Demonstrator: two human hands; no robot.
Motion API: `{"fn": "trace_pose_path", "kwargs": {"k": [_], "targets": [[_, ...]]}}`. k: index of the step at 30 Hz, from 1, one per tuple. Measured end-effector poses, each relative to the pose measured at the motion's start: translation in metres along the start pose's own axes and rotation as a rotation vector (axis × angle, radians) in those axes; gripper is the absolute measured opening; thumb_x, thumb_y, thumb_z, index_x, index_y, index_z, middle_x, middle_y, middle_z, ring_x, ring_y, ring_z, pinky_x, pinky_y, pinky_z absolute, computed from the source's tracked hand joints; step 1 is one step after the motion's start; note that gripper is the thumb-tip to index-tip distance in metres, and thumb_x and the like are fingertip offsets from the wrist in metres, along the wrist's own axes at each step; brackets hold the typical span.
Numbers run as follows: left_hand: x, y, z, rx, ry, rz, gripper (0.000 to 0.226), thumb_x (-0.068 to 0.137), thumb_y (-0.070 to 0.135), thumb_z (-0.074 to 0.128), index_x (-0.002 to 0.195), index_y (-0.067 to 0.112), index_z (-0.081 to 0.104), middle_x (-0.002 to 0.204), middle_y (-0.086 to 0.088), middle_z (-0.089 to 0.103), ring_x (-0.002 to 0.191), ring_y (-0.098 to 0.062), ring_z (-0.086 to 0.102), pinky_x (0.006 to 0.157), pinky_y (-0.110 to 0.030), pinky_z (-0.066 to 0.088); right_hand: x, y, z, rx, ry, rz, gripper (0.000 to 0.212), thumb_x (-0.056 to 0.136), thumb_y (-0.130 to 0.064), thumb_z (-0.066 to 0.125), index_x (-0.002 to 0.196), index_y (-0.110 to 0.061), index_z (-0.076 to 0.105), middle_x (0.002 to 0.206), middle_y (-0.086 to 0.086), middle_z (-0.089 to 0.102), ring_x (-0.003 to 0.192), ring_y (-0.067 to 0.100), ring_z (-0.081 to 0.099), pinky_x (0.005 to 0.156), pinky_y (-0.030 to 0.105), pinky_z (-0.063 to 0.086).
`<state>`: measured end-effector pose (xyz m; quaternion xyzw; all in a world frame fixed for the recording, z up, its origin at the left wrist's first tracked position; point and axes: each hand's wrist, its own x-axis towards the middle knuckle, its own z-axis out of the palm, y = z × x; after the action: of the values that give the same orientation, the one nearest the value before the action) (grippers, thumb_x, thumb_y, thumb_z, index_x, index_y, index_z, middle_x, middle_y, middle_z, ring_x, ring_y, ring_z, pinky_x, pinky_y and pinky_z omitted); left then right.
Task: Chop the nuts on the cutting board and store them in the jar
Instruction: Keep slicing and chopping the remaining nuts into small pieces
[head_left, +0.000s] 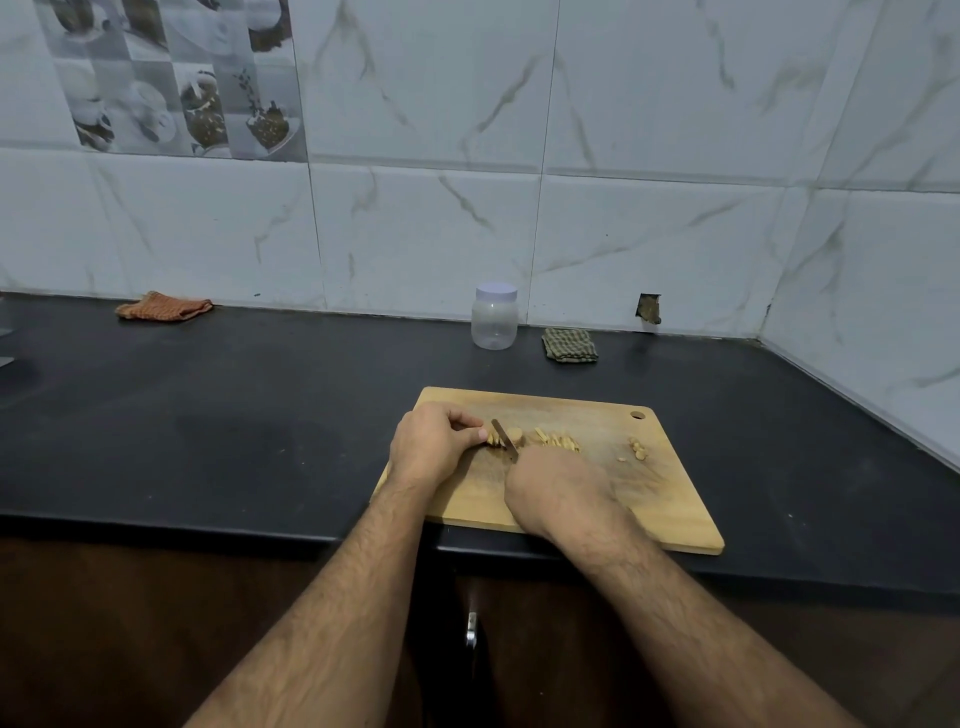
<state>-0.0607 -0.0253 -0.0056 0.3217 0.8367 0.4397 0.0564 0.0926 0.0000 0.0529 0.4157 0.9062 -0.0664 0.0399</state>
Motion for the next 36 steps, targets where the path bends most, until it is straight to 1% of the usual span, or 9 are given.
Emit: {"fn": "trace_pose_path", "kwargs": {"k": [5, 9, 11, 15, 22, 26, 29, 32, 36], "targets": [[0.001, -0.001, 0.001, 0.019, -0.018, 0.002, 0.007, 0.081, 0.040, 0.077, 0.084, 0.033, 0.078, 0.085, 0.017, 0.072, 0.087, -0.005, 0.062, 0.075, -0.032, 0.052, 0.005, -0.001, 0.003, 0.012, 0.024, -0.023, 0.032, 0.101, -0.021, 0.041, 0.123, -0.012, 0.062, 0.124, 0.007, 0.063, 0.111, 0.025, 0.061, 0.088, 0.037, 0.050], [0.001, -0.002, 0.000, 0.032, -0.021, 0.020, 0.006, 0.083, 0.039, 0.075, 0.085, 0.034, 0.078, 0.087, 0.017, 0.073, 0.087, -0.005, 0.062, 0.073, -0.030, 0.051, 0.008, -0.003, 0.004, -0.005, 0.027, -0.025, 0.032, 0.102, -0.023, 0.042, 0.125, -0.013, 0.061, 0.126, 0.007, 0.062, 0.113, 0.025, 0.060, 0.087, 0.037, 0.049], [0.000, 0.000, 0.000, 0.038, -0.019, 0.023, 0.007, 0.084, 0.039, 0.075, 0.087, 0.034, 0.079, 0.087, 0.017, 0.073, 0.086, -0.005, 0.062, 0.071, -0.029, 0.050, 0.009, -0.003, 0.005, -0.003, 0.028, -0.018, 0.032, 0.102, -0.024, 0.043, 0.125, -0.014, 0.062, 0.125, 0.007, 0.063, 0.112, 0.024, 0.060, 0.086, 0.036, 0.049], [0.000, 0.000, 0.000, 0.035, -0.025, 0.035, 0.006, 0.085, 0.038, 0.074, 0.087, 0.034, 0.079, 0.088, 0.016, 0.073, 0.086, -0.006, 0.062, 0.075, -0.031, 0.052, 0.011, -0.003, 0.007, -0.006, 0.036, -0.019, 0.030, 0.101, -0.024, 0.043, 0.122, -0.014, 0.062, 0.122, 0.006, 0.064, 0.109, 0.024, 0.061, 0.080, 0.035, 0.047], [-0.001, 0.000, 0.000, 0.030, -0.008, 0.033, 0.006, 0.084, 0.038, 0.075, 0.087, 0.034, 0.079, 0.089, 0.016, 0.074, 0.087, -0.005, 0.063, 0.076, -0.031, 0.053, 0.014, -0.004, 0.008, -0.020, 0.032, -0.015, 0.031, 0.102, -0.024, 0.044, 0.126, -0.015, 0.060, 0.125, 0.007, 0.062, 0.112, 0.025, 0.060, 0.080, 0.034, 0.045], [-0.002, 0.003, -0.001, 0.034, -0.015, 0.032, 0.006, 0.086, 0.037, 0.074, 0.088, 0.033, 0.078, 0.089, 0.017, 0.073, 0.085, -0.005, 0.061, 0.071, -0.028, 0.050, 0.015, -0.002, 0.009, -0.028, 0.041, -0.029, 0.030, 0.102, -0.024, 0.044, 0.127, -0.016, 0.060, 0.126, 0.006, 0.062, 0.113, 0.023, 0.060, 0.078, 0.033, 0.044], [-0.001, 0.003, 0.000, 0.038, -0.009, 0.025, 0.006, 0.085, 0.037, 0.074, 0.087, 0.033, 0.078, 0.088, 0.016, 0.073, 0.086, -0.006, 0.061, 0.072, -0.029, 0.050, 0.017, -0.002, 0.009, -0.039, 0.059, -0.038, 0.030, 0.102, -0.023, 0.043, 0.125, -0.015, 0.061, 0.124, 0.005, 0.063, 0.110, 0.023, 0.060, 0.076, 0.032, 0.043], [0.000, 0.003, 0.001, 0.046, -0.005, 0.018, 0.006, 0.085, 0.038, 0.074, 0.087, 0.033, 0.078, 0.089, 0.016, 0.073, 0.088, -0.006, 0.062, 0.074, -0.030, 0.052, 0.018, -0.001, 0.008, -0.065, 0.070, -0.050, 0.030, 0.102, -0.021, 0.043, 0.125, -0.016, 0.061, 0.125, 0.004, 0.063, 0.111, 0.022, 0.060, 0.077, 0.033, 0.043], [0.000, 0.003, 0.002, 0.068, 0.002, 0.016, 0.007, 0.085, 0.039, 0.074, 0.088, 0.034, 0.078, 0.090, 0.015, 0.073, 0.089, -0.007, 0.063, 0.075, -0.031, 0.053, 0.021, 0.000, 0.007, -0.089, 0.090, -0.065, 0.030, 0.103, -0.023, 0.042, 0.126, -0.018, 0.060, 0.123, 0.003, 0.063, 0.110, 0.022, 0.060, 0.075, 0.033, 0.042]]}}
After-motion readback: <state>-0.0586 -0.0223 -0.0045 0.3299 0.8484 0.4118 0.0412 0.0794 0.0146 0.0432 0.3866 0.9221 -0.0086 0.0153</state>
